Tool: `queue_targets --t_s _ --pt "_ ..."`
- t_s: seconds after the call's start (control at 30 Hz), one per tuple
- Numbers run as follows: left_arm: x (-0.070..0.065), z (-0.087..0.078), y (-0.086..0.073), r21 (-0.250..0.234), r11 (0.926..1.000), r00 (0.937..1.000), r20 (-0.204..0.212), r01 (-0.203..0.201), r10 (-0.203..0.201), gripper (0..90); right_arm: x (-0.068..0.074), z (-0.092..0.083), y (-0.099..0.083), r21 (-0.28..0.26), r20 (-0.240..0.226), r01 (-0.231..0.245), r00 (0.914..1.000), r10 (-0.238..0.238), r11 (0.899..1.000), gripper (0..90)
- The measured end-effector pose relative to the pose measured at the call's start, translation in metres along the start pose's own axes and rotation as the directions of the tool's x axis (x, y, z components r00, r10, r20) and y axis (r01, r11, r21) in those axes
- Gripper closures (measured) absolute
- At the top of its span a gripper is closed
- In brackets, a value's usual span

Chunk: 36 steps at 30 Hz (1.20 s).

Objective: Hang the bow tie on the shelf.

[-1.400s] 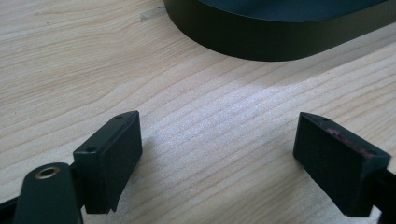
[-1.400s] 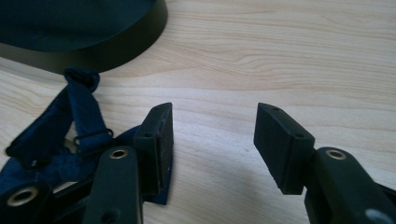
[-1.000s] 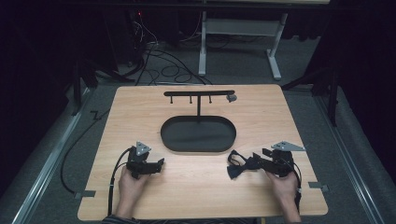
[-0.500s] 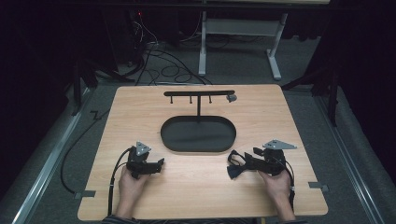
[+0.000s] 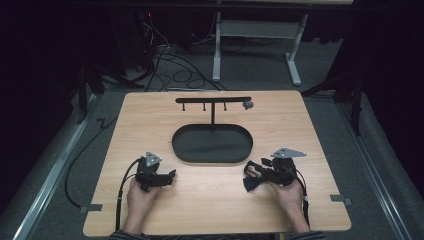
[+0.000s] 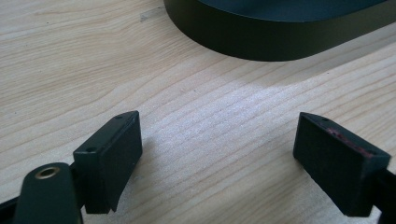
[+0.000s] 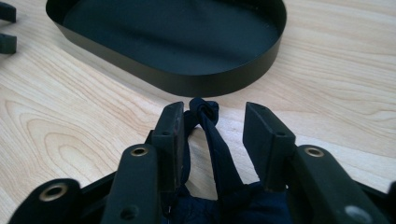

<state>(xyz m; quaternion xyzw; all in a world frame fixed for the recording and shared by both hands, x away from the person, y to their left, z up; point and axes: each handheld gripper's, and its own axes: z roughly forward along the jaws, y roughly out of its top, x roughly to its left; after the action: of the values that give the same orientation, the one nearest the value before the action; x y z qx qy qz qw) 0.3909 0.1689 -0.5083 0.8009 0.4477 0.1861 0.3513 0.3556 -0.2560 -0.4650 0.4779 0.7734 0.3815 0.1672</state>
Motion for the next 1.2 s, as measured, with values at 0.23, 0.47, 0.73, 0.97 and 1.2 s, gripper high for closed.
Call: queue_targets --t_s 0.23,0.47,0.73,0.97,1.2 --pt "0.0 0.0 0.0 0.0 1.0 1.0 0.0 0.0 0.0 15.9 -0.001 0.008 0.0 0.036 0.008 -0.003 1.0 0.003 0.999 67.1" --pt "0.0 0.0 0.0 0.0 1.0 1.0 0.0 0.0 0.0 15.9 -0.004 0.014 -0.003 0.064 0.009 -0.001 1.0 0.0 0.998 78.1" --pt "0.0 0.0 0.0 0.0 1.0 1.0 0.0 0.002 -0.002 15.9 -0.003 0.013 -0.005 0.059 -0.009 0.013 0.9999 -0.012 0.998 89.8" --pt "0.0 0.0 0.0 0.0 1.0 1.0 0.0 0.0 0.0 15.9 -0.001 0.005 -0.002 0.034 -0.029 0.024 0.9993 -0.023 0.999 90.0" --pt "0.0 0.0 0.0 0.0 1.0 1.0 0.0 0.0 0.0 15.9 0.003 -0.008 0.004 0.0 -0.048 0.035 0.9982 -0.035 0.999 90.0"
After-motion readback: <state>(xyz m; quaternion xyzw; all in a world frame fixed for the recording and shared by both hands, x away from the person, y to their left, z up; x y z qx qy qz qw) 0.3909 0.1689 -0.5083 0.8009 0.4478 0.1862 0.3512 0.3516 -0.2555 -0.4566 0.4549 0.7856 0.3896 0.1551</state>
